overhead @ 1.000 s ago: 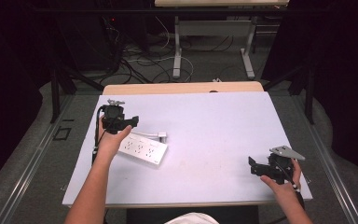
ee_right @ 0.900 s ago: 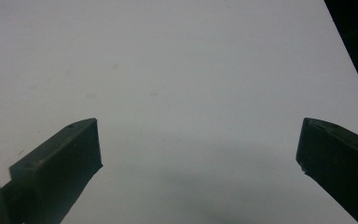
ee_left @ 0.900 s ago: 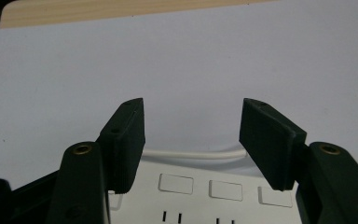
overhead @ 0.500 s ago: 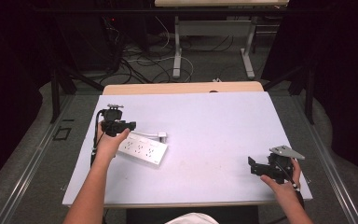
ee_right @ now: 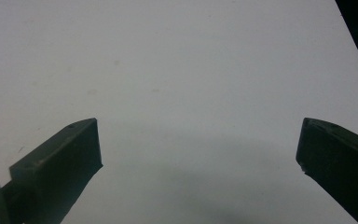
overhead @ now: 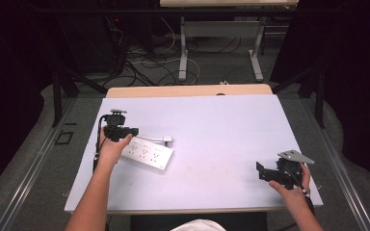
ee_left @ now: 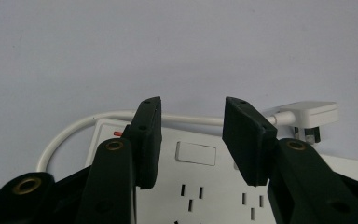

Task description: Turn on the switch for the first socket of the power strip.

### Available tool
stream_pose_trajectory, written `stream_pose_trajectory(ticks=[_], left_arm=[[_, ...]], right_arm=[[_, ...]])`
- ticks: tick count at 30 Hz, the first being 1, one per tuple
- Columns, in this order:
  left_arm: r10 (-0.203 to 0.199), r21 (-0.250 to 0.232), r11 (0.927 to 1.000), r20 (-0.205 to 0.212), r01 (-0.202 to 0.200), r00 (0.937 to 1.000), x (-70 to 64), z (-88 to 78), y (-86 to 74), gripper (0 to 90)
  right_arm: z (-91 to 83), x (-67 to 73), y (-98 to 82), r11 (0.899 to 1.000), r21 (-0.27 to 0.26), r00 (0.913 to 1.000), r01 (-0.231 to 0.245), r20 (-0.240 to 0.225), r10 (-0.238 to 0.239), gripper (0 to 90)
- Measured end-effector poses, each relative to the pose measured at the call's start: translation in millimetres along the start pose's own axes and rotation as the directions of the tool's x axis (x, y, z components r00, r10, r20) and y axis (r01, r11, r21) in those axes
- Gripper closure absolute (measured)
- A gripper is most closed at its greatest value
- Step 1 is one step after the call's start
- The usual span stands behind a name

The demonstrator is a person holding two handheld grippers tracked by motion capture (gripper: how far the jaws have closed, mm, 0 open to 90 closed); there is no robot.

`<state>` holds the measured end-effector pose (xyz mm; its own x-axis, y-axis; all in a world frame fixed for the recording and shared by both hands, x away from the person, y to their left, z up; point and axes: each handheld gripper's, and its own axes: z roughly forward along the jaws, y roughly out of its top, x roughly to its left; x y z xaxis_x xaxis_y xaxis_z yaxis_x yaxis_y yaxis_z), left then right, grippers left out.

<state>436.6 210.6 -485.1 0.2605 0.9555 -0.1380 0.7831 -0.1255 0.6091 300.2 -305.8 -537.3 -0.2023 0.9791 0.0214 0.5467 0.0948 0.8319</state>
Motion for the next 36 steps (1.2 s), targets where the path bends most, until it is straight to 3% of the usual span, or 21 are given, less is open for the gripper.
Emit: stream_pose_trajectory(ticks=[4, 6, 9, 16, 21, 36], left_arm=[[-0.004, 0.007, 1.0, -0.011, 0.004, 0.9999, 1.0, 4.1, -1.4, 58.7], [-0.001, 0.011, 0.9999, -0.015, 0.002, 0.9999, 1.6, 5.4, -1.7, 59.0], [0.0, 0.022, 0.9998, -0.019, 0.0, 0.9998, 2.8, 8.1, -2.7, 60.0], [0.007, 0.063, 0.998, -0.021, -0.006, 0.9998, 6.7, 11.0, -3.4, 62.8], [0.001, 0.06, 0.9982, -0.032, 0.001, 0.9995, 7.9, 15.1, -5.2, 66.4], [0.024, 0.097, 0.995, -0.019, -0.022, 0.9995, 6.2, 21.2, -7.0, 76.6]], right_arm=[[-0.4, -0.4, 0.0, 1.0, 0.006, 1.0, 0.004, -0.008, -0.004, 0.0], [1.5, 0.2, -0.6, 1.0, -0.018, 1.0, -0.001, 0.005, 0.001, 0.0], [-0.3, -1.0, -0.1, 1.0, 0.006, 0.9999, 0.006, -0.012, -0.006, 0.0], [0.8, -0.6, -0.4, 1.0, 0.002, 0.9999, 0.011, -0.009, -0.011, 0.0], [1.1, -0.6, -0.4, 1.0, 0.012, 0.9997, 0.017, -0.017, -0.017, 0.0], [1.8, -1.6, -0.9, 1.0, 0.021, 0.9997, 0.01, -0.023, -0.009, 0.0]])
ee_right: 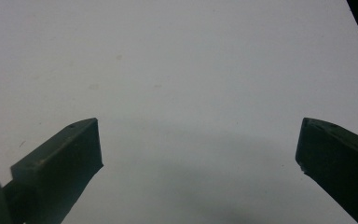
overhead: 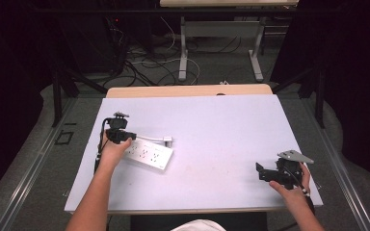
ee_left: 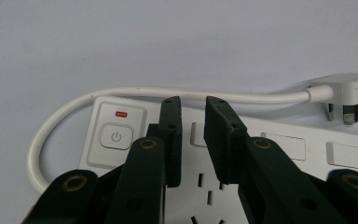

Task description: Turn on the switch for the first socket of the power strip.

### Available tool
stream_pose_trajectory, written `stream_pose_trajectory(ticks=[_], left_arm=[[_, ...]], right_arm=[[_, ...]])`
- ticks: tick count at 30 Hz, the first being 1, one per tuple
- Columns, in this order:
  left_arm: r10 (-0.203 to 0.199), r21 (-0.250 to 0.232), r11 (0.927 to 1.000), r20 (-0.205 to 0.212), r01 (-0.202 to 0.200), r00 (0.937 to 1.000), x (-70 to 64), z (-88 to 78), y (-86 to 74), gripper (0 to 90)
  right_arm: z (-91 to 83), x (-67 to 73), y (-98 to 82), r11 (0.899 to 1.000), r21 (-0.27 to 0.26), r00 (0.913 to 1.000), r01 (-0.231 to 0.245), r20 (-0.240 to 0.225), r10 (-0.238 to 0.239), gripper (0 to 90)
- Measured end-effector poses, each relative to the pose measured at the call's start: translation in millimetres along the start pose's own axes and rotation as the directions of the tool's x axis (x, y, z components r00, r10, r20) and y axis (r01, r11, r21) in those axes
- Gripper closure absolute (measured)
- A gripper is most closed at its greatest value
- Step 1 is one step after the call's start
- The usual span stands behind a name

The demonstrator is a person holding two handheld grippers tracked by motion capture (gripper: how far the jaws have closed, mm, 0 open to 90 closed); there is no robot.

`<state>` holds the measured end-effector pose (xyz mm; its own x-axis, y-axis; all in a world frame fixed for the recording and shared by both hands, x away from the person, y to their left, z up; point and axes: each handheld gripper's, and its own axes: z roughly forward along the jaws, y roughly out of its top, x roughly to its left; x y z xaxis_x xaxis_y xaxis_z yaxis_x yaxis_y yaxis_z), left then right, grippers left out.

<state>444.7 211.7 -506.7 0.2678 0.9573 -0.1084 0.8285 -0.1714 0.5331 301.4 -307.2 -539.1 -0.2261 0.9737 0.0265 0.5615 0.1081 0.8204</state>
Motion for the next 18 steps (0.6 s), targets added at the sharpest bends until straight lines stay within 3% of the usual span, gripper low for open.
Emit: stream_pose_trajectory(ticks=[10, 18], left_arm=[[0.014, 0.036, 0.9993, 0.001, -0.015, 0.9999, -0.8, 5.0, -0.7, 82.2], [0.019, 0.035, 0.9992, 0.0, -0.019, 0.9998, -2.1, 8.3, -1.2, 84.5]], right_arm=[[0.6, 0.2, -0.2, 1.0, 0.004, 1.0, 0.001, -0.004, -0.001, 0.0], [1.2, -0.1, -0.4, 1.0, 0.006, 0.9999, 0.007, -0.009, -0.007, 0.0]])
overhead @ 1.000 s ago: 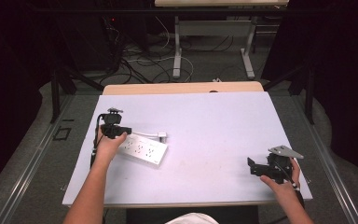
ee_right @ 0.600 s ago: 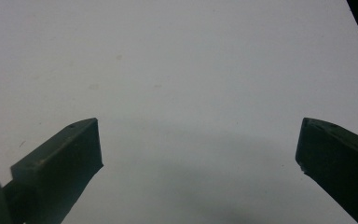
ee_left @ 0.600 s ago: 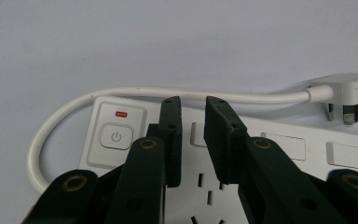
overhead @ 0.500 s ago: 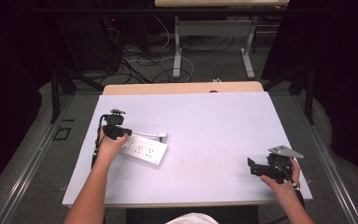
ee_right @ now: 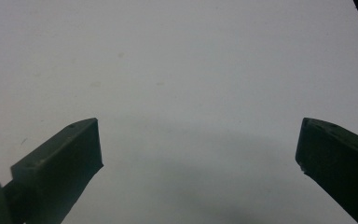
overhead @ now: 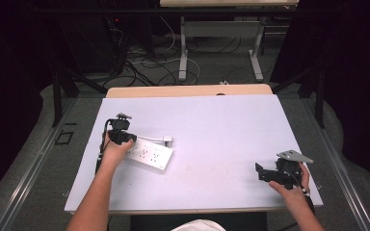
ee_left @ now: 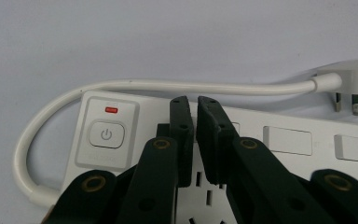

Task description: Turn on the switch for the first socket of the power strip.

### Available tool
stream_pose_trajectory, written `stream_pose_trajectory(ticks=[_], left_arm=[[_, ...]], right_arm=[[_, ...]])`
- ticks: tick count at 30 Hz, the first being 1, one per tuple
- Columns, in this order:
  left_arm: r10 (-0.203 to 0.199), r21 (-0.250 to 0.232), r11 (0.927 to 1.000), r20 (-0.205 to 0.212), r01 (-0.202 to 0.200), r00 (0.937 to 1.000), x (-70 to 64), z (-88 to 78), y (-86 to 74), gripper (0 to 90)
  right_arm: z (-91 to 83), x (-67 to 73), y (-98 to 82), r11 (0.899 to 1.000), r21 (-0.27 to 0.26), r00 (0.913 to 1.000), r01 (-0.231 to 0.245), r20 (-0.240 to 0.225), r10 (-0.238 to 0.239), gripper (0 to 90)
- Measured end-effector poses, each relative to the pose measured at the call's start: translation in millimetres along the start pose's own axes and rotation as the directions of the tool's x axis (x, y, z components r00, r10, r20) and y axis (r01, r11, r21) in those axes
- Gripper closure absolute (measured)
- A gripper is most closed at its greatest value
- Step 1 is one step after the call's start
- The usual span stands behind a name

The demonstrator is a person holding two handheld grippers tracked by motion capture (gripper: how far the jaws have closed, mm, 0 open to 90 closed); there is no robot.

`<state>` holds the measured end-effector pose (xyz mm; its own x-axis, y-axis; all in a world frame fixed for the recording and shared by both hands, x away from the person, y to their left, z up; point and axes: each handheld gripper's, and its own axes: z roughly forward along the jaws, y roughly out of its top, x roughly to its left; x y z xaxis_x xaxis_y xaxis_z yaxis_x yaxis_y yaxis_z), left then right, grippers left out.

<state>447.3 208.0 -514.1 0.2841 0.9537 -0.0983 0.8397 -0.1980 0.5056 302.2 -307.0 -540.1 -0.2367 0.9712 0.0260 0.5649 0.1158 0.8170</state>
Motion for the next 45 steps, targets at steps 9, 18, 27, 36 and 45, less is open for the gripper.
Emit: stream_pose_trajectory(ticks=[9, 18, 27, 36, 45], left_arm=[[0.001, 0.001, 1.0, 0.008, -0.001, 1.0, -0.9, 0.1, -0.2, 87.2], [0.014, 0.007, 0.9999, 0.005, -0.014, 0.9999, -0.9, -0.3, 0.1, 87.8], [0.018, 0.001, 0.9998, 0.0, -0.018, 0.9998, -1.2, 0.0, -0.3, 88.0], [0.009, -0.004, 1.0, 0.008, -0.009, 0.9999, 0.1, 0.6, -0.8, 88.7], [0.015, -0.007, 0.9999, -0.002, -0.015, 0.9999, 0.4, 2.4, -1.9, 89.9]], right_arm=[[0.3, 0.2, -0.2, 1.0, 0.002, 1.0, 0.002, -0.003, -0.002, 0.0], [0.9, 0.8, -0.4, 1.0, 0.007, 1.0, 0.002, -0.005, -0.002, 0.0], [1.1, 1.6, -0.5, 1.0, 0.009, 1.0, -0.003, -0.007, 0.003, 0.0], [1.7, 0.8, -0.7, 1.0, 0.011, 1.0, 0.002, -0.008, -0.002, 0.0], [1.9, 0.9, -0.8, 1.0, 0.01, 1.0, -0.003, -0.004, 0.003, 0.0]])
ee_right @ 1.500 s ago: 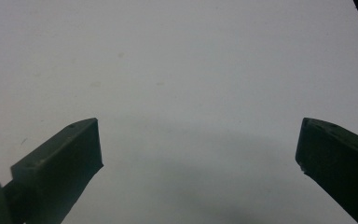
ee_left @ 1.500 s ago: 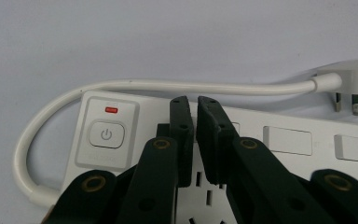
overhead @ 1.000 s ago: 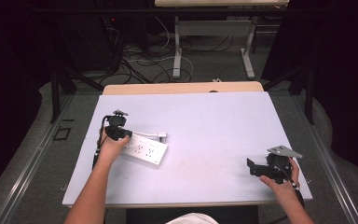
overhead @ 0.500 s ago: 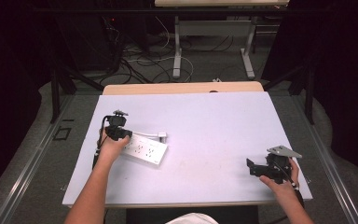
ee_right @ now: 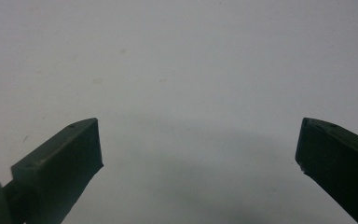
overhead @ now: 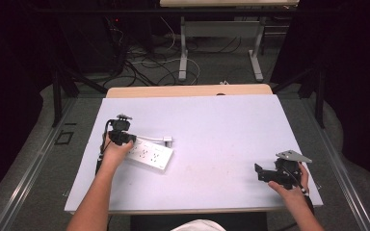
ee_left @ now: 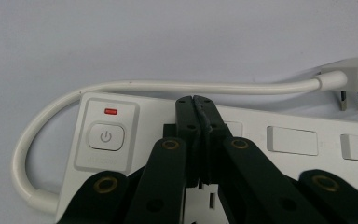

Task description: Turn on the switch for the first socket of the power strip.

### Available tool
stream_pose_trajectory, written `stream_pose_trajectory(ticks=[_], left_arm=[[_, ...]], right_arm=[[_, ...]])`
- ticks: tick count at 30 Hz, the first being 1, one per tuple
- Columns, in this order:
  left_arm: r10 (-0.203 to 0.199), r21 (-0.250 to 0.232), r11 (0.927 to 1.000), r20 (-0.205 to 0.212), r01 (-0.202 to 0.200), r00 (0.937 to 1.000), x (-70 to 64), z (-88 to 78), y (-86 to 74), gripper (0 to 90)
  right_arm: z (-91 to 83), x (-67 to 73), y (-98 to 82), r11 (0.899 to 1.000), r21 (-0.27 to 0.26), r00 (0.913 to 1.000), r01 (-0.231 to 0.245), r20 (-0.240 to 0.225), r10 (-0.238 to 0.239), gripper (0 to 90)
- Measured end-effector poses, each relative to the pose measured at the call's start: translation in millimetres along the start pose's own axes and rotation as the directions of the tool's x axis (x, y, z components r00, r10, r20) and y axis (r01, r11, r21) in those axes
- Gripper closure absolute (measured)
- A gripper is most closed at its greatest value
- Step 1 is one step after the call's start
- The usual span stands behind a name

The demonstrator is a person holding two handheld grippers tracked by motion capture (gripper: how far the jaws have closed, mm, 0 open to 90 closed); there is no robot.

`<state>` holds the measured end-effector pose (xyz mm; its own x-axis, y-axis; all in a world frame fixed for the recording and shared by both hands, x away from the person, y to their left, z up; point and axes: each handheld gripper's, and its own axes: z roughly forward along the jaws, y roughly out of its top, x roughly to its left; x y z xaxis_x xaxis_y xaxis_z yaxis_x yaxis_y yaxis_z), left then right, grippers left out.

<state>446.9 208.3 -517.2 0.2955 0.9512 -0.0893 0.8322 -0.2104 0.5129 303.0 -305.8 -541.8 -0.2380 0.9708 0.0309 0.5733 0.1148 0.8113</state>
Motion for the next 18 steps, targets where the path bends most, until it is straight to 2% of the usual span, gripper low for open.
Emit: stream_pose_trajectory(ticks=[15, 18], left_arm=[[-0.013, -0.005, 0.9999, 0.012, 0.013, 0.9998, 2.0, 0.1, -0.3, 89.8], [-0.016, -0.006, 0.9999, 0.005, 0.016, 0.9999, 1.0, 0.2, -0.1, 89.7]], right_arm=[[-0.2, -0.9, 0.1, 1.0, 0.001, 1.0, -0.002, -0.004, 0.002, 0.0], [0.3, -1.2, 0.1, 1.0, 0.003, 1.0, -0.001, -0.005, 0.001, 0.0]])
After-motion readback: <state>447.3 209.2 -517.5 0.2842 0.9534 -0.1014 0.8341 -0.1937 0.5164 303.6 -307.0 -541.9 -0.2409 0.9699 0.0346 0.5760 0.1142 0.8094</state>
